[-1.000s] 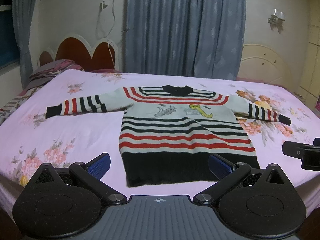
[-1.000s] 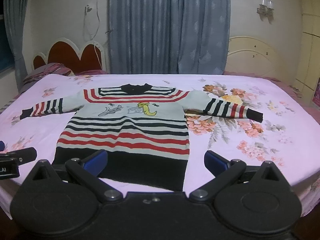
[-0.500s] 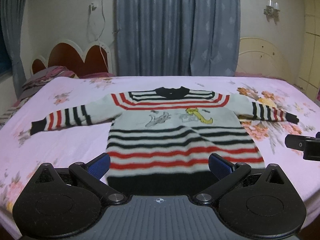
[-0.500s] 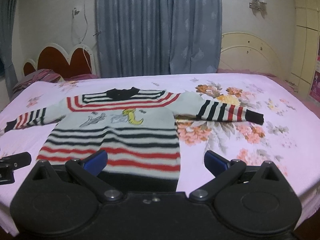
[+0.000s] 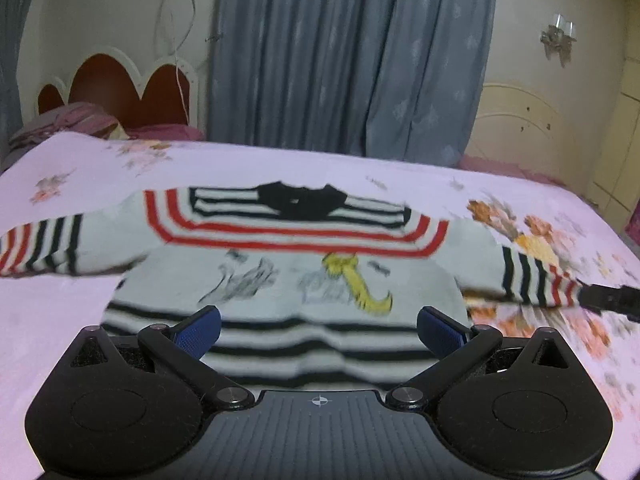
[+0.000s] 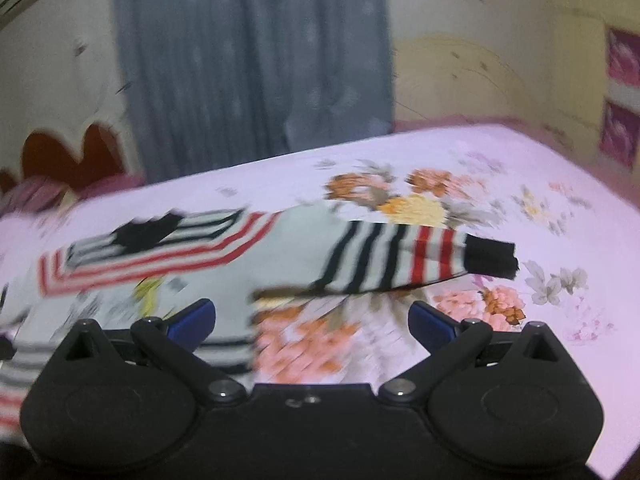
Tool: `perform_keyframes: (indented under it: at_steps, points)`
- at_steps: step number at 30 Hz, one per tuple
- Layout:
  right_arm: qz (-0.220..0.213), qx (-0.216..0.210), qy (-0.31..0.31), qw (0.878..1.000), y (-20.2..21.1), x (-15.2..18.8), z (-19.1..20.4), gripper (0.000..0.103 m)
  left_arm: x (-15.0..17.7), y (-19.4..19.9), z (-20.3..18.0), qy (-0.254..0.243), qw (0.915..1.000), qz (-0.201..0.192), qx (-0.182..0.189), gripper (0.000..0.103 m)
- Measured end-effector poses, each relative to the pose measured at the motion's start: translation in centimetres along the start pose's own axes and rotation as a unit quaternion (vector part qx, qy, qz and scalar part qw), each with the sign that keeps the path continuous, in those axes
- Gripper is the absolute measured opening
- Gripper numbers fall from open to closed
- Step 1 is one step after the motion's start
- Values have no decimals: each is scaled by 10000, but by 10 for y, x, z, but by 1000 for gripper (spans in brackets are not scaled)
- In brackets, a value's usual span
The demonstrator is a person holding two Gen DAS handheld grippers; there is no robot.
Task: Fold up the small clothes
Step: 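Reach the right tool to the black sleeve cuff and close on it, then carry the held sleeve across the sweater body and open the right tool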
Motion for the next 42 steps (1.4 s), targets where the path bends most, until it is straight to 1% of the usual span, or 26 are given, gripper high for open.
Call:
perform_keyframes:
  at_steps: [1, 3, 4, 6, 7, 9, 11, 14, 16, 17, 18, 22, 23, 24, 26, 27, 28, 30, 31, 32, 33, 34, 36, 38, 40, 42]
  points:
    - [22, 53, -185, 9998, -13, 0, -16, 99, -2, -14, -7, 6, 10000, 59, 18, 103]
    - [110, 175, -522, 9984, -37, 2, -45, 88, -2, -36, -19, 34, 9997, 225, 49, 103]
    - [136, 224, -700, 9972, -48, 3, -59, 85, -2, -47, -25, 9, 9995, 315, 53, 103]
    - [196, 281, -1023, 9942, -69, 7, -84, 73, 0, -68, -37, -39, 9981, 600, 161, 103]
    - [232, 306, -1190, 9922, -81, 10, -97, 71, 1, -77, -44, -40, 9972, 716, 212, 103]
    - [286, 322, -1498, 9878, -102, 17, -118, 59, 1, -92, -56, -84, 9968, 768, 189, 103]
    - [348, 316, -1861, 9814, -121, 26, -135, 53, 1, -104, -66, -199, 9966, 788, 145, 103]
    - [527, 142, -2483, 9671, -149, 43, -155, 52, 0, -120, -76, -323, 9955, 892, 86, 103]
    - [583, -70, -2870, 9561, -163, 53, -158, 52, -3, -128, -79, -312, 9950, 950, 51, 103]
    - [537, -98, -2986, 9528, -166, 55, -156, 54, -4, -131, -79, -300, 9949, 964, 21, 103]
    - [437, -92, -3048, 9514, -168, 56, -155, 56, -6, -133, -78, -288, 9949, 971, -5, 103]
    - [255, 4, -3223, 9463, -177, 52, -153, 55, -18, -136, -68, -241, 9955, 905, -119, 103]
    - [218, 36, -3283, 9443, -178, 51, -154, 50, -22, -136, -63, -201, 9958, 877, -163, 103]
    - [184, 129, -3387, 9406, -178, 51, -157, 40, -26, -137, -58, -150, 9959, 863, -203, 103]
    - [98, 168, -3810, 9244, -174, 59, -173, 34, -35, -136, -45, -33, 9962, 822, -284, 103]
    - [-21, 105, -4068, 9134, -171, 63, -179, 42, -39, -135, -39, -4, 9964, 785, -304, 103]
    - [-142, 118, -4151, 9096, -168, 65, -184, 50, -42, -135, -33, 12, 9966, 761, -324, 103]
    - [-409, 300, -4220, 9052, -157, 66, -192, 74, -44, -137, -20, 32, 9962, 788, -371, 103]
    - [-480, 365, -4274, 9021, -155, 68, -196, 73, -44, -138, -15, 34, 9960, 811, -385, 103]
    - [-427, 386, -4310, 9005, -158, 69, -200, 63, -43, -141, -10, 40, 9955, 858, -388, 103]
    - [-300, 489, -4259, 9030, -163, 69, -203, 49, -42, -144, -6, 43, 9951, 911, -379, 103]
    - [-247, 636, -4155, 9070, -166, 68, -206, 43, -41, -147, -3, 34, 9948, 952, -367, 103]
    - [-98, 864, -3956, 9143, -173, 66, -210, 14, -43, -152, 4, 6, 9948, 958, -352, 103]
    - [77, 1064, -3571, 9279, -178, 59, -211, 11, -48, -157, 10, -32, 9947, 939, -409, 103]
    - [233, 1248, -3056, 9437, -181, 47, -205, 10, -53, -166, 17, -202, 9927, 1006, -629, 103]
    - [246, 1383, -2497, 9581, -180, 31, -193, 8, -58, -173, 29, -317, 9912, 1056, -737, 103]
Point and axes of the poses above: each gripper's, at about its wrist camera, not at the fingertips, and y roughly against the way its jaws point, z to its left, x to its underside, the point moved 5 cm from there along -y, roughly the way its jaws point, and after that the axes turned 15 degrees about y, right-handed, at the moved point
